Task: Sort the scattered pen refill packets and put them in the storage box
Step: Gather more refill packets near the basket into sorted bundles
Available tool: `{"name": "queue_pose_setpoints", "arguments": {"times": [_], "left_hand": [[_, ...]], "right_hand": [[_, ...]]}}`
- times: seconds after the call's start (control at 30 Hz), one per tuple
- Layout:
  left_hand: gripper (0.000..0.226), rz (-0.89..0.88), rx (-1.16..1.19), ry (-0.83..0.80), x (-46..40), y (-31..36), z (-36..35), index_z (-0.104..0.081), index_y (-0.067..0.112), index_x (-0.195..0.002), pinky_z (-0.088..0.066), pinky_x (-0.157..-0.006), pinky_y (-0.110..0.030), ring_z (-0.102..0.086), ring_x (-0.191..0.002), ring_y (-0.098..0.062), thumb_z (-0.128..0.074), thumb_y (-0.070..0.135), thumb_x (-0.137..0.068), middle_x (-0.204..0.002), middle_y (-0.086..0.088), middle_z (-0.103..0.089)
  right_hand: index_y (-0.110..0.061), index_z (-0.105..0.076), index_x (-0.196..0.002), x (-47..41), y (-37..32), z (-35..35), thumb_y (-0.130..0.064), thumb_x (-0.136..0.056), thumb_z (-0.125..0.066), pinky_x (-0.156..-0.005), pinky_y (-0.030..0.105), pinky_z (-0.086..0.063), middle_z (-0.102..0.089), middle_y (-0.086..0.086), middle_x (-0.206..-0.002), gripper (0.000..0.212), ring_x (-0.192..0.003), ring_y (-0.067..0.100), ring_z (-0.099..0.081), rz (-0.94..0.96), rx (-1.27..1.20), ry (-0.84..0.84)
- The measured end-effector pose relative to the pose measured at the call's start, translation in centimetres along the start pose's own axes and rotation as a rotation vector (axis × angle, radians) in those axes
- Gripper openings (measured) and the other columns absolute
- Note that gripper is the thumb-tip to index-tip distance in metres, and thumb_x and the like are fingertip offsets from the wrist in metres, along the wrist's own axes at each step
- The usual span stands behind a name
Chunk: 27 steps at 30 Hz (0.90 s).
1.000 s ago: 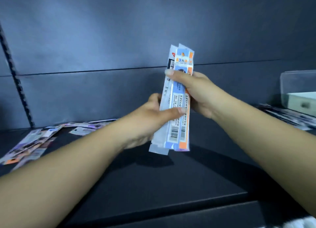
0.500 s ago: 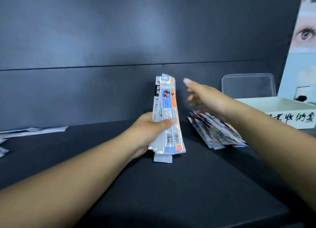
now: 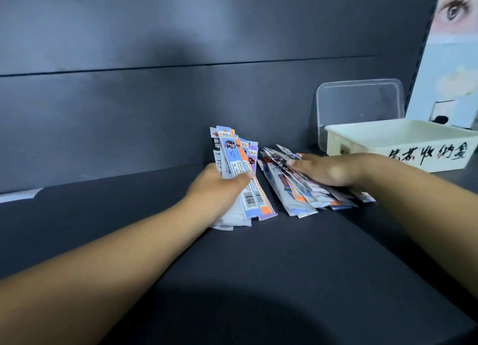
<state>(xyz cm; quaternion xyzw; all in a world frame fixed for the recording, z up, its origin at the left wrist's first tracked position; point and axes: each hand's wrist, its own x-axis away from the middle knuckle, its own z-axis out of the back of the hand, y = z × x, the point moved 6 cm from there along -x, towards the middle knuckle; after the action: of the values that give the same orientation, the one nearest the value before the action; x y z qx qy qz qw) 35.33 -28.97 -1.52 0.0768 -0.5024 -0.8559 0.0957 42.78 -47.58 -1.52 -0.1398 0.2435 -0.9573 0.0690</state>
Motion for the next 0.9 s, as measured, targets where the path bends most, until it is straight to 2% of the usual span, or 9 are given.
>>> {"name": "queue_pose_setpoints", "arguments": {"times": [0.07, 0.13, 0.27, 0.4, 0.5, 0.6, 0.7, 0.8, 0.9], "left_hand": [[0.069, -0.012, -0.039, 0.011, -0.1, 0.1, -0.1, -0.061, 0.026, -0.106, -0.051, -0.088, -0.040, -0.064, -0.099, -0.027, -0.053, 0.064, -0.049, -0.106, 0.001, -0.068], [0.080, -0.022, -0.089, 0.022, -0.2, 0.1, -0.3, -0.062, 0.026, -0.105, -0.048, -0.092, -0.039, -0.060, -0.106, -0.026, -0.046, 0.067, -0.038, -0.107, 0.001, -0.068], [0.069, -0.018, -0.125, 0.070, -0.3, 0.7, -0.4, -0.056, 0.018, -0.113, -0.044, -0.097, -0.039, -0.055, -0.114, -0.028, -0.055, 0.058, -0.056, -0.117, -0.003, -0.063], [0.069, -0.058, -0.079, -0.009, -0.3, 1.5, -1.6, -0.061, 0.024, -0.116, -0.043, -0.100, -0.036, -0.056, -0.115, -0.023, -0.047, 0.055, -0.055, -0.123, -0.001, -0.062], [0.073, -0.046, 0.007, -0.050, -0.3, 1.3, -1.6, -0.049, 0.027, -0.131, -0.032, -0.109, -0.036, -0.044, -0.128, -0.016, -0.053, 0.058, -0.066, -0.140, 0.008, -0.047], [0.061, -0.082, 0.025, -0.084, -0.5, 1.3, -1.7, -0.036, 0.027, -0.140, -0.021, -0.114, -0.032, -0.029, -0.138, -0.011, -0.053, 0.046, -0.084, -0.151, 0.011, -0.029], [0.057, -0.115, -0.011, -0.100, -0.7, 1.4, -1.9, -0.035, 0.026, -0.140, -0.016, -0.115, -0.030, -0.021, -0.141, -0.010, -0.050, 0.041, -0.087, -0.154, 0.009, -0.022], [0.057, -0.137, -0.141, -0.112, -1.3, 1.3, -2.5, -0.032, 0.028, -0.141, -0.012, -0.116, -0.032, -0.013, -0.143, -0.010, -0.048, 0.040, -0.088, -0.157, 0.010, -0.014], [0.067, -0.142, -0.218, -0.125, -1.9, 1.6, -3.3, -0.027, 0.034, -0.142, -0.010, -0.117, -0.035, -0.007, -0.144, -0.012, -0.043, 0.053, -0.080, -0.157, 0.010, -0.010]], "right_hand": [[-0.026, -0.017, -0.146, -0.5, -0.4, 0.2, -0.061, -0.089, -0.022, -0.114, 0.039, -0.016, -0.022, 0.005, -0.154, 0.066, -0.140, 0.027, -0.023, 0.033, 0.045, 0.085], [-0.027, -0.016, -0.145, -0.8, -0.7, 0.4, -0.062, -0.088, -0.024, -0.114, 0.041, -0.017, -0.019, 0.007, -0.155, 0.067, -0.140, 0.029, -0.023, 0.026, 0.067, 0.149], [-0.025, -0.019, -0.144, -1.0, -1.5, 0.3, -0.057, -0.090, -0.030, -0.111, 0.039, -0.021, -0.021, 0.011, -0.153, 0.064, -0.138, 0.032, -0.026, 0.041, 0.021, 0.199], [-0.025, -0.024, -0.143, -0.9, -2.1, 0.6, -0.056, -0.091, -0.029, -0.109, 0.035, -0.022, -0.027, 0.008, -0.151, 0.061, -0.137, 0.028, -0.029, 0.104, -0.030, 0.174], [-0.027, -0.039, -0.135, -0.2, -2.1, 0.9, -0.049, -0.094, -0.031, -0.096, 0.027, -0.025, -0.042, -0.001, -0.140, 0.047, -0.127, 0.019, -0.039, 0.185, -0.099, 0.103], [-0.029, -0.047, -0.129, 0.4, -2.0, 1.3, -0.045, -0.093, -0.037, -0.102, 0.026, -0.027, -0.047, -0.008, -0.132, 0.040, -0.124, 0.015, -0.042, 0.254, -0.193, 0.063], [-0.029, -0.051, -0.126, 0.5, -2.0, 1.5, -0.044, -0.091, -0.042, -0.104, 0.024, -0.024, -0.048, -0.008, -0.134, 0.038, -0.126, 0.013, -0.041, 0.306, -0.227, 0.102], [-0.036, -0.045, -0.131, -0.1, -1.7, 1.0, -0.053, -0.087, -0.042, -0.103, 0.022, -0.020, -0.042, -0.011, -0.142, 0.047, -0.132, 0.012, -0.035, 0.283, -0.162, 0.099], [-0.035, -0.044, -0.133, -0.7, -2.0, 0.8, -0.053, -0.087, -0.043, -0.098, 0.018, -0.021, -0.042, -0.009, -0.143, 0.049, -0.132, 0.012, -0.036, 0.293, -0.127, 0.122]]}}
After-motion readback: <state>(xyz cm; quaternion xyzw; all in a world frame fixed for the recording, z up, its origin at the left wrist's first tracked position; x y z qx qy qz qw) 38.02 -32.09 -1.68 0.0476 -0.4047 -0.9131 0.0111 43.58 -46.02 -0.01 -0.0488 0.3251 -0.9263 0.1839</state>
